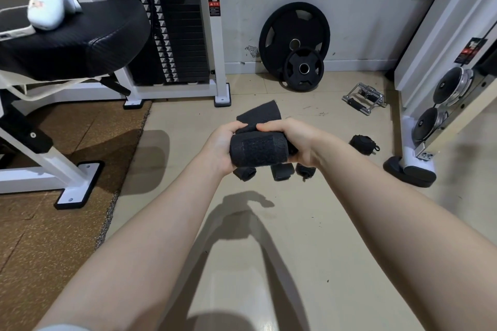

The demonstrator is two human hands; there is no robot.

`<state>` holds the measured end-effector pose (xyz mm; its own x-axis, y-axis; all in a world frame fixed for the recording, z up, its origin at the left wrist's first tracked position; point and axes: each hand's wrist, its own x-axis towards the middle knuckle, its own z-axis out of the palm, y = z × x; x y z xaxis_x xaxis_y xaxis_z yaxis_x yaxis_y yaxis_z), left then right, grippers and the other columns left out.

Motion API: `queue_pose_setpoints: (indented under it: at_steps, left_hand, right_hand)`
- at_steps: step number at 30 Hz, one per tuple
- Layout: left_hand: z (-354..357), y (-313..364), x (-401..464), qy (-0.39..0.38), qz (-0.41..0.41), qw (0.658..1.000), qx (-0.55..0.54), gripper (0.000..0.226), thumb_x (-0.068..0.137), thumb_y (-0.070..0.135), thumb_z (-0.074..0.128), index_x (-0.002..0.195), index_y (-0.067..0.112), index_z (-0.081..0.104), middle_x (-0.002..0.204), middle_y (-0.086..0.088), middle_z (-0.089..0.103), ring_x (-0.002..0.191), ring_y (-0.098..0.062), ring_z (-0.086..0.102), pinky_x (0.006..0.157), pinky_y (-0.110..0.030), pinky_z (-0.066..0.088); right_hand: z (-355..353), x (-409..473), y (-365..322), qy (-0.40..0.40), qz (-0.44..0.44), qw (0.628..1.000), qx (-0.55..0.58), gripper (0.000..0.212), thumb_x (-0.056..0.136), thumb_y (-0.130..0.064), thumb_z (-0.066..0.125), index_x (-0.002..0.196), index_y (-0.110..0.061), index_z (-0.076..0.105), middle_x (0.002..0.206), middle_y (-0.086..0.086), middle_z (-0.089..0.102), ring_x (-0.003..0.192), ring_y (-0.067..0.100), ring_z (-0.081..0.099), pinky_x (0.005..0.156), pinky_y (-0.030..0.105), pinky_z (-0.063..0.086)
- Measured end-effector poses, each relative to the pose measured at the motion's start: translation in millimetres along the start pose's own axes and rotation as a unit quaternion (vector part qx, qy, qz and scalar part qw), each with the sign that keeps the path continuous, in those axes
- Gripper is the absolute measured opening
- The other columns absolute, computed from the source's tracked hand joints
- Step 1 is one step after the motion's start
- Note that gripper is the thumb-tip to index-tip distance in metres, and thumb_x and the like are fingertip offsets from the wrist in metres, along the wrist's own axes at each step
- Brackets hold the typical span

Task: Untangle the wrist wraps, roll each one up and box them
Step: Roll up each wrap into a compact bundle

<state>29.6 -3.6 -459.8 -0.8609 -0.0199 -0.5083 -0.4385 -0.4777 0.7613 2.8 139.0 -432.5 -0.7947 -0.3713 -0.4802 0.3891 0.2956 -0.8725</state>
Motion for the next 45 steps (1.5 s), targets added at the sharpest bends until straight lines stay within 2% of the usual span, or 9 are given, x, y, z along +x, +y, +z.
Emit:
queue_pose_setpoints:
  at_steps: [5, 10, 15, 20, 26, 30, 33, 36, 45]
  left_hand:
    - [-7, 2, 1, 0.019, 0.019, 1.000, -0.008, 0.017, 0.089, 0.001, 0.042, 0.087, 0.010, 0.057, 0.080, -0.011, 0.061, 0.063, -0.025, 0.060, 0.062, -0.034, 0.049]
    - [1, 4, -1, 0.017, 0.082, 0.996, -0.041, 0.053, 0.084, -0.019, 0.033, 0.095, 0.026, 0.059, 0.094, -0.013, 0.067, 0.066, -0.026, 0.068, 0.059, -0.036, 0.057]
    - [-1, -2, -2, -0.002, 0.069, 0.998, -0.009, 0.032, 0.094, -0.004, 0.037, 0.104, 0.012, 0.063, 0.097, -0.015, 0.069, 0.076, -0.028, 0.068, 0.075, -0.041, 0.057]
    - [-2, -4, -17, -0.186, 0.091, 0.977, 0.051, 0.028, 0.088, 0.028, 0.052, 0.110, 0.014, 0.063, 0.100, -0.005, 0.071, 0.093, -0.021, 0.066, 0.086, -0.038, 0.052]
    - [-3, -9, -18, -0.181, 0.178, 0.944, 0.209, 0.046, 0.069, 0.018, 0.069, 0.113, 0.028, 0.059, 0.103, 0.005, 0.071, 0.095, -0.013, 0.069, 0.078, -0.029, 0.055]
    - [-1, -6, -15, -0.126, 0.216, 0.953, 0.169, 0.042, 0.065, 0.015, 0.066, 0.106, 0.026, 0.061, 0.095, 0.004, 0.071, 0.088, -0.014, 0.069, 0.075, -0.030, 0.054]
    - [-2, -2, -12, -0.094, 0.221, 0.954, 0.179, 0.047, 0.066, 0.014, 0.066, 0.111, 0.026, 0.059, 0.104, 0.002, 0.068, 0.095, -0.017, 0.066, 0.076, -0.033, 0.054]
    - [-2, 0, -11, -0.069, 0.211, 0.956, 0.193, 0.050, 0.076, 0.013, 0.067, 0.121, 0.029, 0.051, 0.112, 0.003, 0.065, 0.102, -0.019, 0.063, 0.079, -0.035, 0.054]
    - [-5, 4, -9, -0.034, 0.216, 0.957, 0.193, 0.023, 0.090, 0.018, 0.064, 0.104, 0.035, 0.056, 0.101, 0.011, 0.065, 0.089, -0.011, 0.066, 0.068, -0.031, 0.055]
  right_hand:
    - [5, 1, 1, -0.006, -0.002, 1.000, -0.004, 0.031, 0.088, -0.045, 0.061, 0.109, -0.024, 0.055, 0.086, -0.004, 0.067, 0.076, 0.015, 0.063, 0.070, 0.028, 0.052]
    - [11, -3, 0, 0.044, 0.052, 0.994, 0.090, 0.015, 0.093, -0.026, 0.054, 0.080, -0.018, 0.054, 0.071, 0.000, 0.058, 0.061, 0.017, 0.055, 0.053, 0.021, 0.046]
    - [12, -4, -5, 0.101, 0.096, 0.985, 0.098, 0.027, 0.089, -0.007, 0.041, 0.062, -0.012, 0.044, 0.051, 0.003, 0.046, 0.037, 0.014, 0.041, 0.032, 0.011, 0.030]
    - [3, -3, -3, 0.141, 0.094, 0.980, 0.104, 0.036, 0.095, -0.014, 0.039, 0.060, -0.014, 0.044, 0.033, -0.004, 0.041, 0.023, 0.008, 0.035, 0.027, 0.009, 0.023]
    - [-2, -7, -4, 0.134, 0.089, 0.981, 0.107, 0.037, 0.095, -0.011, 0.038, 0.058, -0.011, 0.043, 0.031, -0.003, 0.041, 0.020, 0.007, 0.035, 0.025, 0.010, 0.022]
    - [0, -5, -7, 0.139, 0.054, 0.986, 0.076, 0.028, 0.092, -0.014, 0.038, 0.066, -0.012, 0.046, 0.052, 0.003, 0.048, 0.043, 0.015, 0.047, 0.036, 0.015, 0.032]
    - [-1, 0, -4, 0.081, 0.005, 0.991, 0.103, 0.020, 0.088, -0.030, 0.043, 0.085, -0.014, 0.056, 0.082, 0.004, 0.063, 0.078, 0.022, 0.060, 0.070, 0.030, 0.046]
    - [0, 4, 1, 0.002, -0.042, 0.995, 0.090, 0.043, 0.086, -0.058, 0.049, 0.105, -0.021, 0.064, 0.103, 0.000, 0.071, 0.103, 0.022, 0.064, 0.092, 0.042, 0.045]
    - [9, 11, 6, 0.013, -0.148, 0.984, 0.099, 0.024, 0.094, -0.011, 0.051, 0.114, -0.022, 0.057, 0.109, 0.002, 0.066, 0.102, 0.023, 0.063, 0.087, 0.039, 0.052]
